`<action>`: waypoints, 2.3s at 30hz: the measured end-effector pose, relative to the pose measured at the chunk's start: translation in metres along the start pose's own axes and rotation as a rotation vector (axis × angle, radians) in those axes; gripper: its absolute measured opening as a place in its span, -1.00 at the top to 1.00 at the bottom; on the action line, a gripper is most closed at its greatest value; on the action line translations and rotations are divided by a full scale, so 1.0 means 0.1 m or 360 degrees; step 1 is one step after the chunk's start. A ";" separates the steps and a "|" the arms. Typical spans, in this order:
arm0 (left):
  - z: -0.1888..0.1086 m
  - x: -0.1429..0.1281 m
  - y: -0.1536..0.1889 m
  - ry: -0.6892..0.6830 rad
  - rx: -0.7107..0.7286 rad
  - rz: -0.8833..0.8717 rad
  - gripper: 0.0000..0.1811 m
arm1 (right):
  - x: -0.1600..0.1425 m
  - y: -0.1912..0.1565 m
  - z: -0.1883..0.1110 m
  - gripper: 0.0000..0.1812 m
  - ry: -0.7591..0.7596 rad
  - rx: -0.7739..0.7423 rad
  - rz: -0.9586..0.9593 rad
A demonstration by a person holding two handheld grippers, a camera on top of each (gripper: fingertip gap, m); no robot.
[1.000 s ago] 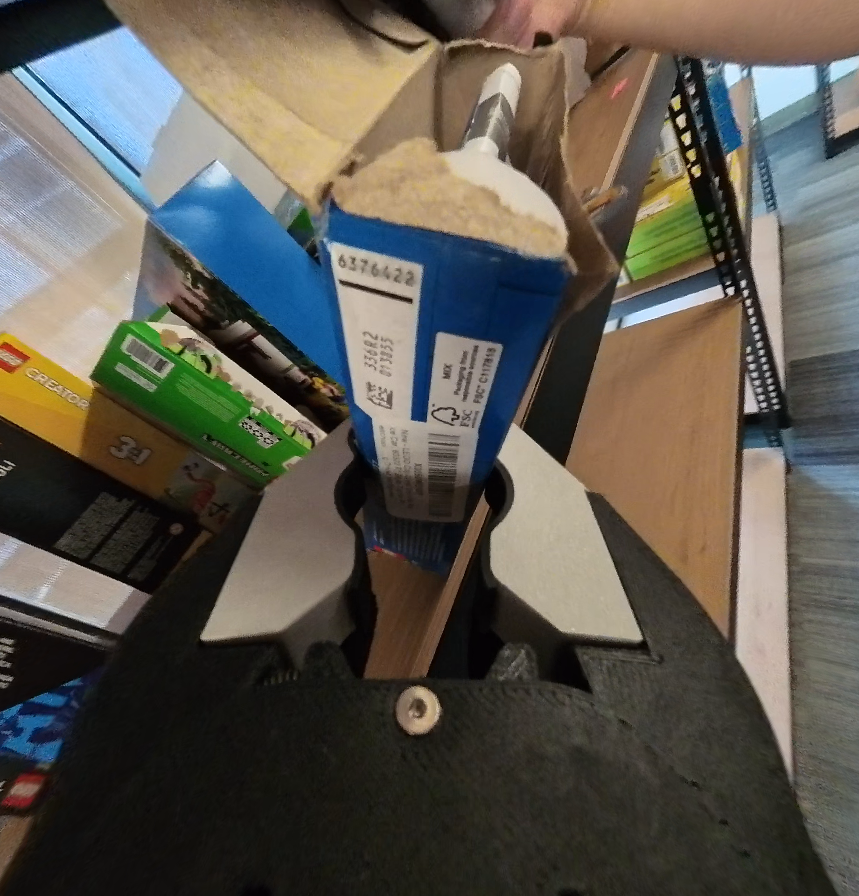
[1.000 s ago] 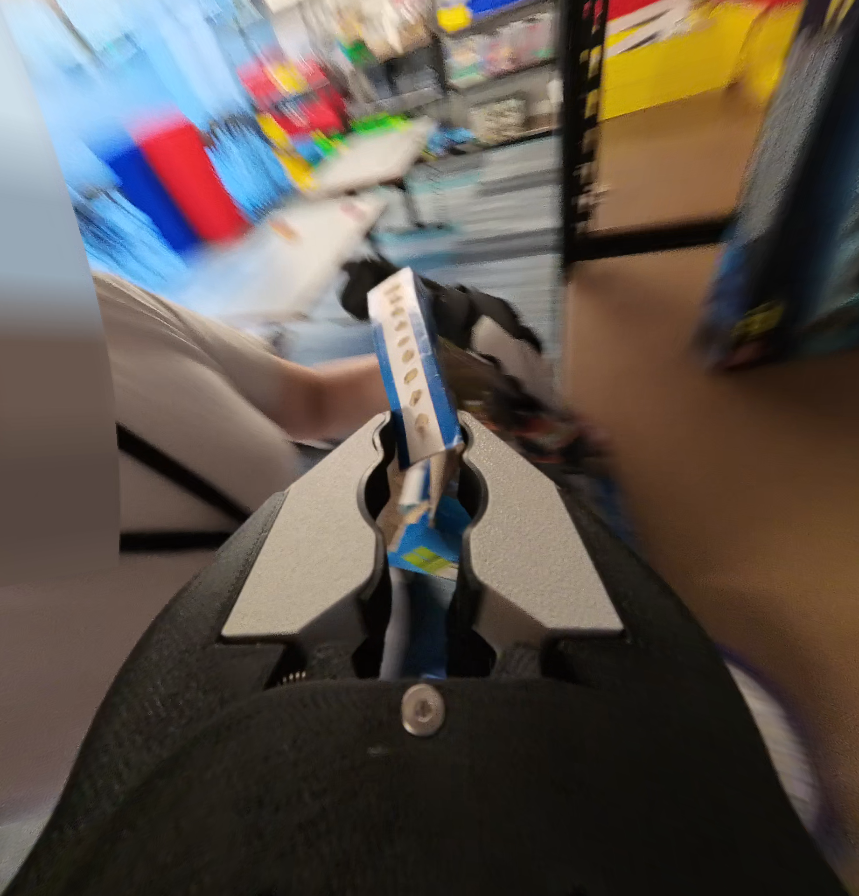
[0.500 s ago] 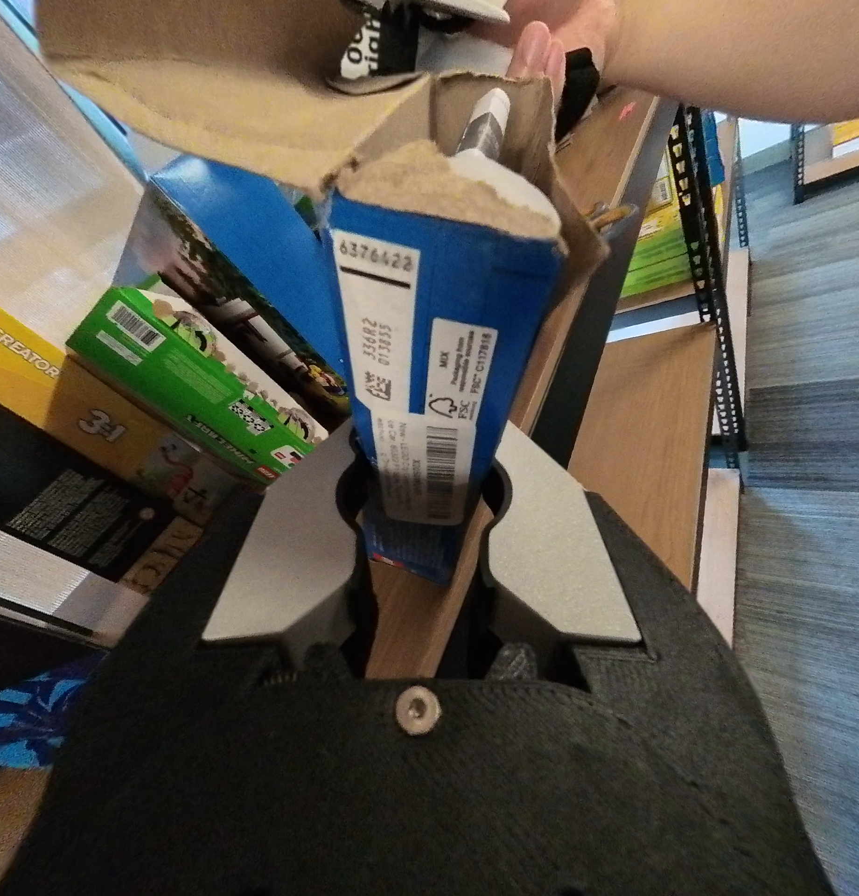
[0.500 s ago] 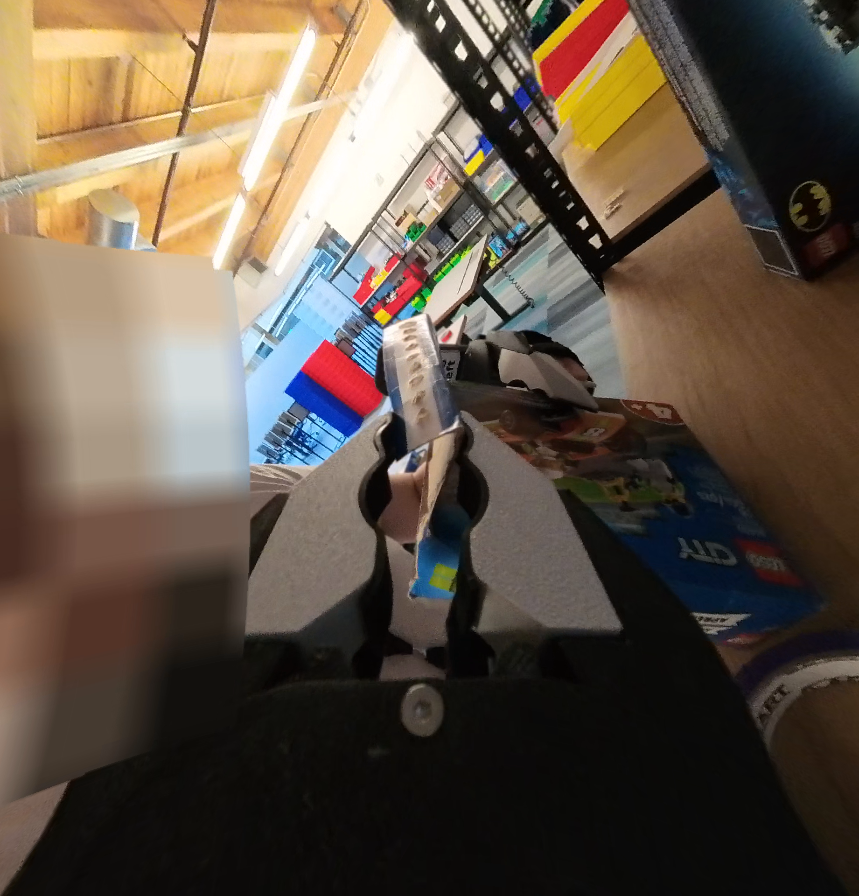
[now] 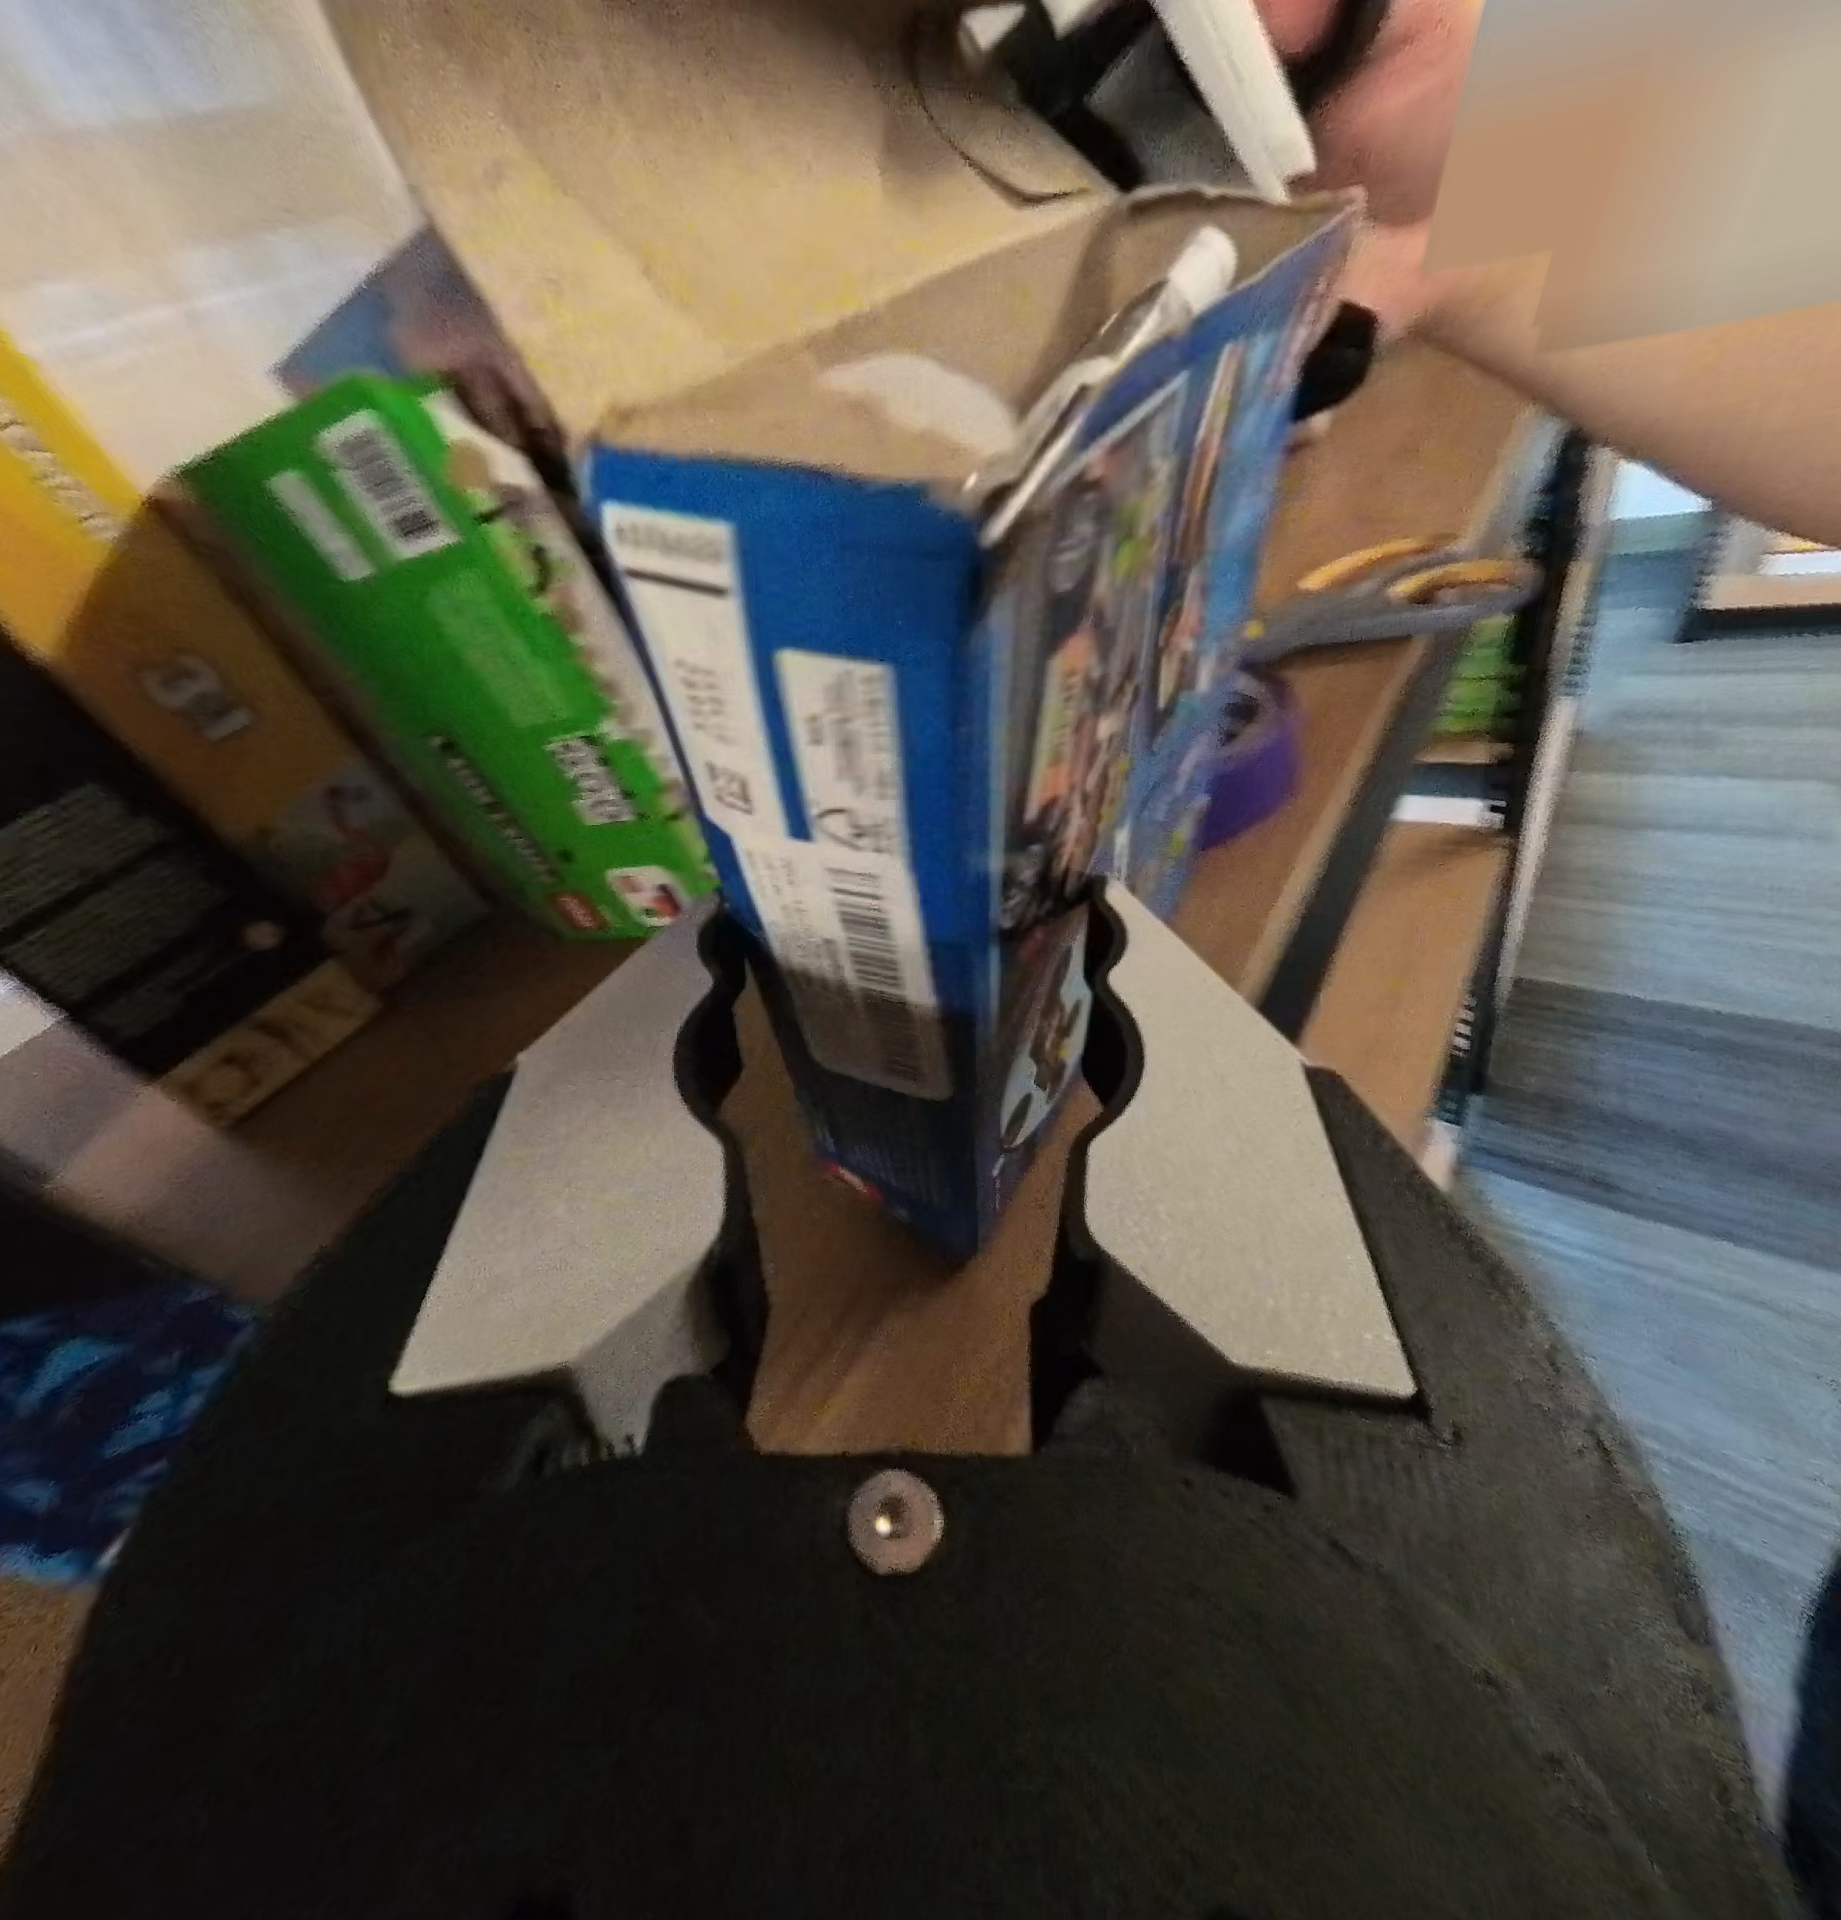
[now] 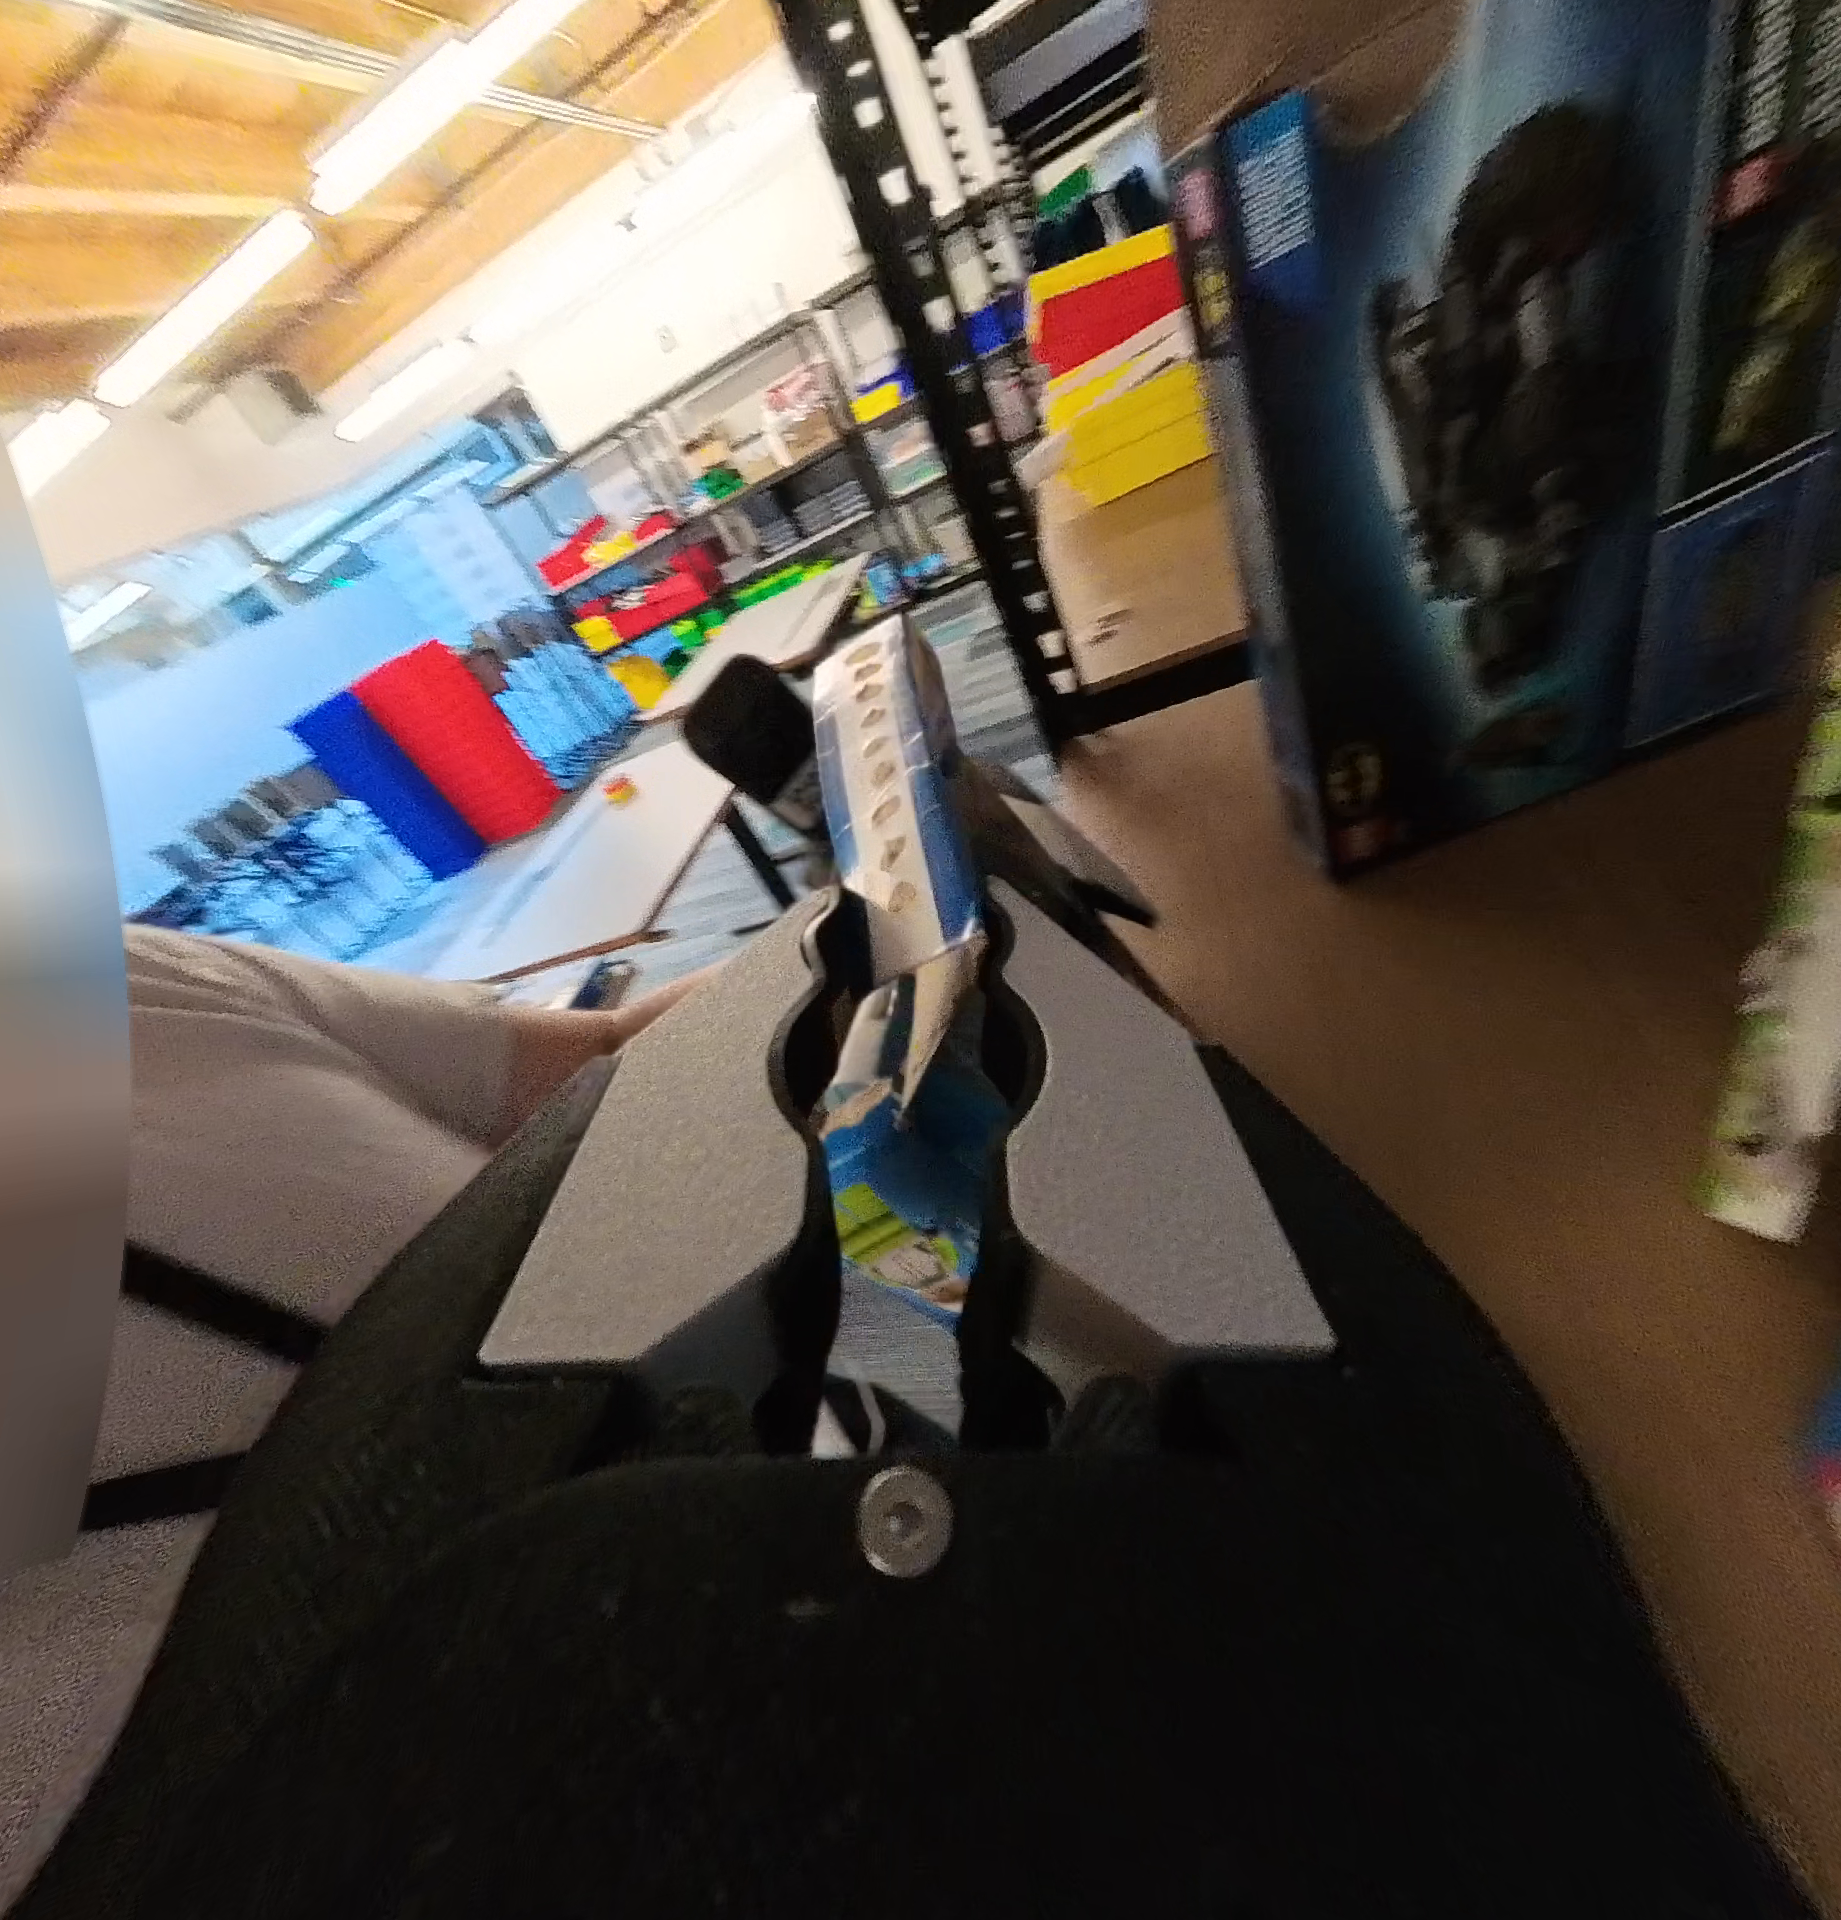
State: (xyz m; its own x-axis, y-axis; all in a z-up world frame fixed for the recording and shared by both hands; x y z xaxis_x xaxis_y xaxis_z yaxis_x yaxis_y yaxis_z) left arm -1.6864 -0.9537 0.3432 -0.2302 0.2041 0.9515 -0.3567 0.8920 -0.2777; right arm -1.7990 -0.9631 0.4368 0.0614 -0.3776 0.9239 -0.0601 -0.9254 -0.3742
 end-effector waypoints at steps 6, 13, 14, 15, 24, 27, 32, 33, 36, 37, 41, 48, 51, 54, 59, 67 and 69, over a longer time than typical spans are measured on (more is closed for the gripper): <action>-0.01 0.29 -0.20 0.0168 0.0130 -0.0179 0.24 | 0.10 0.21 -0.03 0.74 -0.0010 -0.0042 -0.0119; 0.09 0.28 -0.30 0.0180 0.0052 -0.0266 0.34 | 0.42 0.18 -0.17 0.61 0.0072 -0.0134 -0.0292; 0.09 0.28 -0.31 0.0191 0.0047 -0.0270 0.34 | 0.44 0.22 -0.16 0.61 -0.0020 -0.0181 -0.0347; 0.10 0.27 -0.32 0.0200 0.0042 -0.0281 0.34 | 0.44 0.21 -0.14 0.62 -0.0138 -0.0178 -0.0430; 0.09 0.26 -0.33 0.0221 -0.0002 -0.0281 0.37 | 0.24 0.10 -0.01 0.77 -0.0708 -0.0146 -0.0750; 0.09 0.26 -0.33 0.0218 -0.0011 -0.0270 0.37 | 0.17 0.09 0.09 0.75 -0.0789 -0.0139 -0.0837; 0.06 0.24 -0.35 0.0234 -0.0010 -0.0295 0.39 | 0.17 0.05 0.20 0.77 -0.0878 -0.0201 -0.1055; 0.07 0.24 -0.35 0.0242 -0.0010 -0.0299 0.39 | 0.18 0.03 0.22 0.70 -0.0875 -0.0201 -0.1073; 0.08 0.24 -0.34 0.0253 -0.0010 -0.0296 0.39 | 0.15 0.03 0.28 0.55 -0.0934 -0.0191 -0.1026; 0.08 0.25 -0.33 0.0256 -0.0015 -0.0289 0.40 | 0.14 0.08 0.29 0.57 -0.0973 -0.0234 -0.1028; 0.07 0.24 -0.32 0.0258 -0.0029 -0.0286 0.40 | 0.18 -0.03 0.33 0.59 -0.0929 -0.0080 -0.0909; 0.07 0.25 -0.31 0.0276 -0.0046 -0.0279 0.41 | 0.10 0.15 0.31 0.58 -0.1120 -0.0250 -0.1001; 0.06 0.25 -0.30 0.0284 -0.0055 -0.0274 0.42 | 0.14 0.13 0.32 0.61 -0.1100 -0.0231 -0.0961; 0.06 0.24 -0.31 0.0281 -0.0049 -0.0291 0.42 | 0.21 0.18 0.34 0.66 -0.1038 -0.0269 -0.0865; 0.04 0.24 -0.31 0.0295 -0.0041 -0.0278 0.44 | 0.23 0.21 0.35 0.64 -0.0954 -0.0297 -0.0657; 0.01 0.26 -0.28 0.0280 -0.0044 -0.0236 0.41 | 0.06 0.25 0.36 0.60 -0.0988 -0.0448 -0.0846; -0.05 0.35 -0.31 0.0325 0.0028 -0.0182 0.38 | 0.06 0.24 0.36 0.59 -0.0966 -0.0451 -0.0857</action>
State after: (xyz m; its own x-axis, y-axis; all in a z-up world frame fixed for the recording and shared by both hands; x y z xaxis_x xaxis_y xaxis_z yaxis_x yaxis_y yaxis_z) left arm -1.6792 -0.9722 0.3855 0.0001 0.1812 0.9834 -0.3861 0.9072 -0.1671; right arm -1.7641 -0.9887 0.4302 0.6705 0.0836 0.7372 -0.1115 -0.9710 0.2115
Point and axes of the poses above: each gripper's, where its closed fingertips meet, z out along the fingers, x out of its top, y = z × x across the jaws, the point moved 3 cm from there along -z, back along the fingers, and after that the axes turned 2 degrees about -z, right-handed, at the moved point
